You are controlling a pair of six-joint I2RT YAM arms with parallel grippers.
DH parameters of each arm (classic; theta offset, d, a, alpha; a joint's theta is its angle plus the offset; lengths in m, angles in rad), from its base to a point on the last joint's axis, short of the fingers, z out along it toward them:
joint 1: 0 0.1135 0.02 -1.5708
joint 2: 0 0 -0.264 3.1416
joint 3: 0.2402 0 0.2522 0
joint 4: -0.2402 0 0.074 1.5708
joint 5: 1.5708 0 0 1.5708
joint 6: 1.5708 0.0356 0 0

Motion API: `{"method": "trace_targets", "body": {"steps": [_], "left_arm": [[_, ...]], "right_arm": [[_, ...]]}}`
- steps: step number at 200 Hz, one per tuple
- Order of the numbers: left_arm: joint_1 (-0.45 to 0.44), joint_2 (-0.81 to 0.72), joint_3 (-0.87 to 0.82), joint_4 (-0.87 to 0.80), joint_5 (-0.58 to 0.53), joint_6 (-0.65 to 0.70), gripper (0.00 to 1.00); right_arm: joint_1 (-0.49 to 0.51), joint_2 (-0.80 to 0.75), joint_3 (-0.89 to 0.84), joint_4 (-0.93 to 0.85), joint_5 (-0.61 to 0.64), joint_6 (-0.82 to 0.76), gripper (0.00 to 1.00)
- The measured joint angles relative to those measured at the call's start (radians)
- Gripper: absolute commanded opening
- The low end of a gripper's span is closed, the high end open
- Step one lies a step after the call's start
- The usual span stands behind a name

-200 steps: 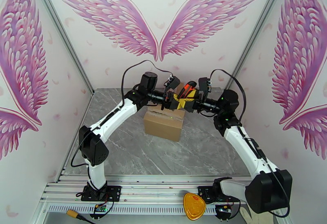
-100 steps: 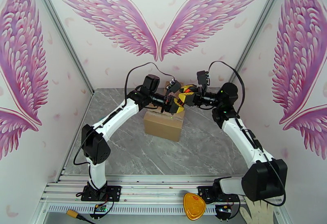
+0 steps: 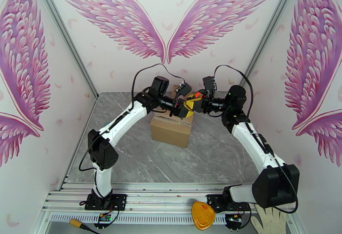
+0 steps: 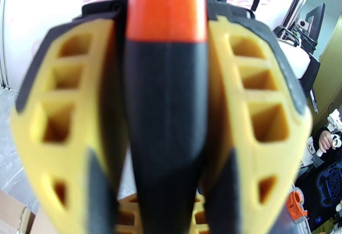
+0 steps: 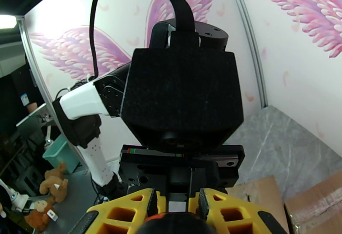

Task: Unpack the express box

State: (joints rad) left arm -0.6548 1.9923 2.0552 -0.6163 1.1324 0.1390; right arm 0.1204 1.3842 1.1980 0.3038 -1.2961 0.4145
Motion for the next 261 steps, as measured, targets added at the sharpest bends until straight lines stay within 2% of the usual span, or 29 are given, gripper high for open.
{"method": "trace_targets", "body": {"steps": [62,67,73,84,93,100,109,114,145,170,207,234,261], "left_arm": [[-0.002,0.037,0.068,-0.101,-0.009,0.068,0.01],[-0.002,0.04,0.072,-0.106,-0.01,0.074,0.07],[-0.002,0.041,0.076,-0.111,-0.011,0.08,0.19],[-0.002,0.044,0.085,-0.12,-0.021,0.093,0.32],[-0.002,0.045,0.091,-0.129,-0.034,0.095,0.54],[-0.002,0.047,0.098,-0.134,-0.049,0.093,0.66],[-0.001,0.048,0.106,-0.137,-0.069,0.088,0.91],[0.002,0.048,0.11,-0.136,-0.085,0.085,0.98],[0.022,0.046,0.114,-0.105,-0.196,0.035,0.99],[0.06,-0.015,-0.007,-0.039,-0.327,-0.015,0.99],[0.079,-0.18,-0.224,0.018,-0.669,-0.117,0.99],[0.077,-0.364,-0.438,0.091,-0.925,-0.242,0.99],[0.084,-0.497,-0.602,0.136,-1.112,-0.387,0.99]], "right_arm": [[-0.002,-0.005,0.0,-0.071,0.005,-0.055,0.11],[-0.002,-0.006,0.0,-0.073,0.006,-0.058,0.1],[-0.002,-0.007,0.0,-0.074,0.008,-0.063,0.09],[-0.002,-0.008,0.0,-0.076,0.011,-0.073,0.08],[-0.002,-0.01,0.0,-0.074,0.016,-0.087,0.07],[0.0,-0.011,-0.001,-0.075,0.024,-0.1,0.07],[0.0,-0.016,-0.005,-0.077,0.037,-0.12,0.07],[0.0,-0.019,-0.01,-0.077,0.047,-0.131,0.07],[0.0,-0.061,-0.06,-0.074,0.139,-0.208,0.05],[-0.005,-0.09,-0.099,-0.06,0.241,-0.264,0.05],[-0.011,-0.127,-0.163,-0.037,0.417,-0.342,0.07],[-0.005,-0.119,-0.166,-0.021,0.464,-0.364,0.07],[0.039,-0.071,-0.154,-0.007,0.483,-0.382,0.07]]}}
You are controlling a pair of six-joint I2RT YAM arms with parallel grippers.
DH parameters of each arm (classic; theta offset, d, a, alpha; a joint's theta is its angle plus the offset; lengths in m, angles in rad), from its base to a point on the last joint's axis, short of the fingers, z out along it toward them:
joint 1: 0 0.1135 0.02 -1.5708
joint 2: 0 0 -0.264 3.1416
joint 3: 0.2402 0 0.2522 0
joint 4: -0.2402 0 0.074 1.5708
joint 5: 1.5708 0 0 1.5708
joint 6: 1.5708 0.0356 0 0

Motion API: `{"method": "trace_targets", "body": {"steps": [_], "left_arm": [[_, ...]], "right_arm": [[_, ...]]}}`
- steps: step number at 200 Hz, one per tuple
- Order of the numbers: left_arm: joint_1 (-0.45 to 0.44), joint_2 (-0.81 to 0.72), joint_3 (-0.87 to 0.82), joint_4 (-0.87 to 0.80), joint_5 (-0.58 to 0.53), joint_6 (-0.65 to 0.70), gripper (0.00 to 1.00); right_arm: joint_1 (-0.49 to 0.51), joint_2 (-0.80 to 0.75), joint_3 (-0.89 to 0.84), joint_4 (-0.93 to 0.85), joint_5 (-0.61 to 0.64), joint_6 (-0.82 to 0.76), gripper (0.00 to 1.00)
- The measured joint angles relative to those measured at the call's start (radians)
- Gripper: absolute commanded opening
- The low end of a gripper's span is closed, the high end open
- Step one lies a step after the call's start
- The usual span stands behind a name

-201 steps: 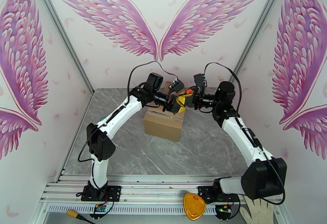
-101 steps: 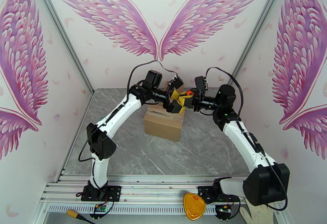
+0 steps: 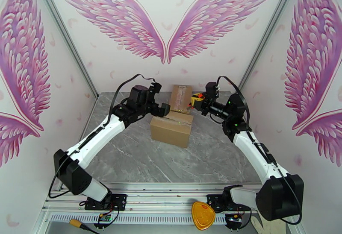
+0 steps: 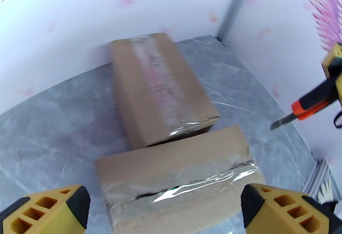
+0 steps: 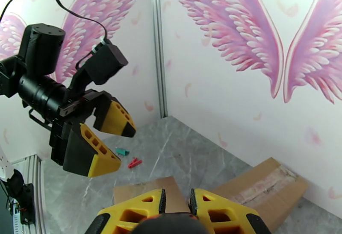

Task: Unpack the express box

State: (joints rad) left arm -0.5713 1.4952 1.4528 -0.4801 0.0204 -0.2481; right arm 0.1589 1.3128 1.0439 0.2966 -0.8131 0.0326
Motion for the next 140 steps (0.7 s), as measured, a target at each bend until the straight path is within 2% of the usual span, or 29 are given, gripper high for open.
{"method": "trace_targets", "body": {"steps": [27,49,87,140], "left_arm": [[0.02,-0.035,-0.109,0.026,-0.079,-0.148,0.95],[0.046,-0.035,-0.182,0.042,-0.082,-0.236,0.83],[0.103,-0.008,-0.241,0.077,-0.005,-0.324,0.66],[0.143,0.088,-0.241,0.122,0.127,-0.335,0.59]], "right_arm": [[0.072,0.08,0.047,-0.011,0.011,-0.048,0.06],[0.124,0.134,0.083,-0.009,0.019,-0.072,0.06],[0.189,0.23,0.161,-0.004,0.026,-0.095,0.06],[0.246,0.371,0.265,0.01,0.028,-0.109,0.05]]}}
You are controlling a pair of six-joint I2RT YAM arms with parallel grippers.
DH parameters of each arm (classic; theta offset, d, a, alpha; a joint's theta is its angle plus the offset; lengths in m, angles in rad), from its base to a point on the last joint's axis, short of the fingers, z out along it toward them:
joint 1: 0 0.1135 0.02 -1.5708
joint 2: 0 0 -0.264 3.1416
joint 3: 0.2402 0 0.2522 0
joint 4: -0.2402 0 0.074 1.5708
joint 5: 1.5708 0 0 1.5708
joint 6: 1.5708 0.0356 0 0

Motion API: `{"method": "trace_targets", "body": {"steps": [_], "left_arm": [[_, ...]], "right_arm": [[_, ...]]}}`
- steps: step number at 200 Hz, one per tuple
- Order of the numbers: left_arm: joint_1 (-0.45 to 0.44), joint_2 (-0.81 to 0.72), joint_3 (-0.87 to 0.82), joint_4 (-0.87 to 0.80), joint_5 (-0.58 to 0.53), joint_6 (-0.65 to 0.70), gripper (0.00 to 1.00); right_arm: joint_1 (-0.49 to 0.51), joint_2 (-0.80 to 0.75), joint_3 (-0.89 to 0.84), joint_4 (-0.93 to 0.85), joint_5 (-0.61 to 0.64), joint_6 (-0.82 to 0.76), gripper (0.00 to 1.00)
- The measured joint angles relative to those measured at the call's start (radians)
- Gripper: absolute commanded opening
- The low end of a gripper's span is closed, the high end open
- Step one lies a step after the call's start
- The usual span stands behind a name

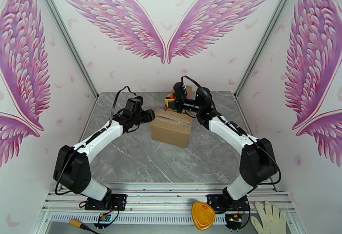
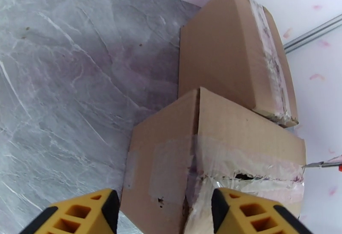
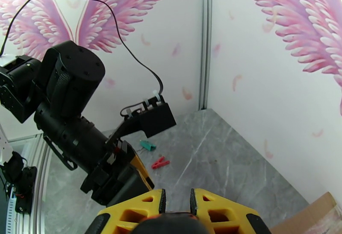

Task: Unpack the express box

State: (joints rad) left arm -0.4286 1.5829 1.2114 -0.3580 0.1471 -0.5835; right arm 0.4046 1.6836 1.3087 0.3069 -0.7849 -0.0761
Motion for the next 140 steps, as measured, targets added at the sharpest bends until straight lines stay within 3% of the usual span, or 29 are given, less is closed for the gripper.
{"method": "trace_targets", "body": {"steps": [140], "left_arm": [[0.07,0.019,-0.023,-0.009,0.204,0.067,0.59]], "right_arm": [[0.063,0.171,0.114,0.003,-0.01,-0.005,0.04]]}}
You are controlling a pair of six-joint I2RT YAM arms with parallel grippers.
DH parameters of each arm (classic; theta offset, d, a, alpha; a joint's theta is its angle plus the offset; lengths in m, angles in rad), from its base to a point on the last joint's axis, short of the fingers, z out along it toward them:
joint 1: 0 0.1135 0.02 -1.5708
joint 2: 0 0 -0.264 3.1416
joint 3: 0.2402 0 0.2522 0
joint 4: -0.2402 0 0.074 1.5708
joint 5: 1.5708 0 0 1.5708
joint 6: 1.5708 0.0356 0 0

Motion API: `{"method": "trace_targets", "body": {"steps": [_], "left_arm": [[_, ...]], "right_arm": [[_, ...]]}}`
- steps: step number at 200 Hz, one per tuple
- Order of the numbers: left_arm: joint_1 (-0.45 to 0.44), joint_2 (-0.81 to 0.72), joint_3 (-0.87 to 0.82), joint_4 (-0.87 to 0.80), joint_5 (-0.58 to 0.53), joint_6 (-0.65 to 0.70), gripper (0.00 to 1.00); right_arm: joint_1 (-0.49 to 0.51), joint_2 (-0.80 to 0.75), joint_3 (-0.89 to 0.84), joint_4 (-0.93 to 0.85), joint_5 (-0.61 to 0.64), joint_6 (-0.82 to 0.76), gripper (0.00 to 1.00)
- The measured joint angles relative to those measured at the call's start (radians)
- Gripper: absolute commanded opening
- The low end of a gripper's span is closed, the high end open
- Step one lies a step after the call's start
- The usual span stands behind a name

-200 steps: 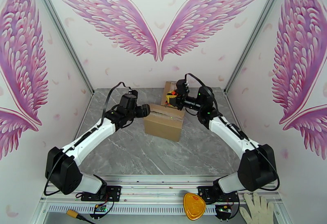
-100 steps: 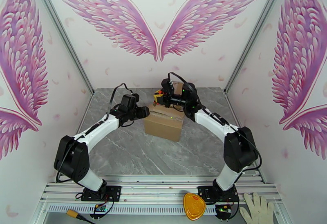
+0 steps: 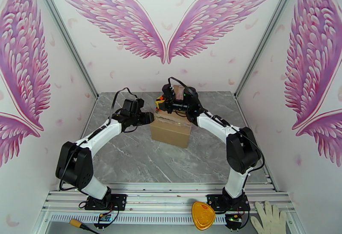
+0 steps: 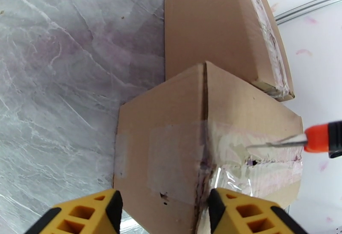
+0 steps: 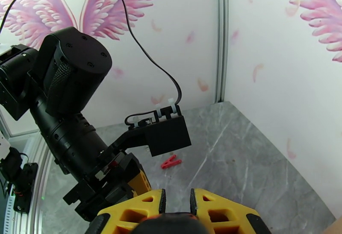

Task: Unpack the express box

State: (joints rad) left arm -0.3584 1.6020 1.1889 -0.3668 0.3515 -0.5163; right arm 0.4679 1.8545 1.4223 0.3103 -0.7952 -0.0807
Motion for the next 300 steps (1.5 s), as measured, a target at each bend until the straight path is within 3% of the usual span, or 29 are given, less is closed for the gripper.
{"method": "trace_targets", "body": {"steps": [132,300], "left_arm": [[0.016,0.022,-0.004,0.029,0.051,0.024,0.54],[0.025,0.045,0.005,0.043,0.084,0.031,0.44]], "right_arm": [[0.029,0.027,0.018,0.0,-0.018,-0.002,0.02],[0.041,-0.036,-0.084,0.016,0.079,-0.082,0.01]]}}
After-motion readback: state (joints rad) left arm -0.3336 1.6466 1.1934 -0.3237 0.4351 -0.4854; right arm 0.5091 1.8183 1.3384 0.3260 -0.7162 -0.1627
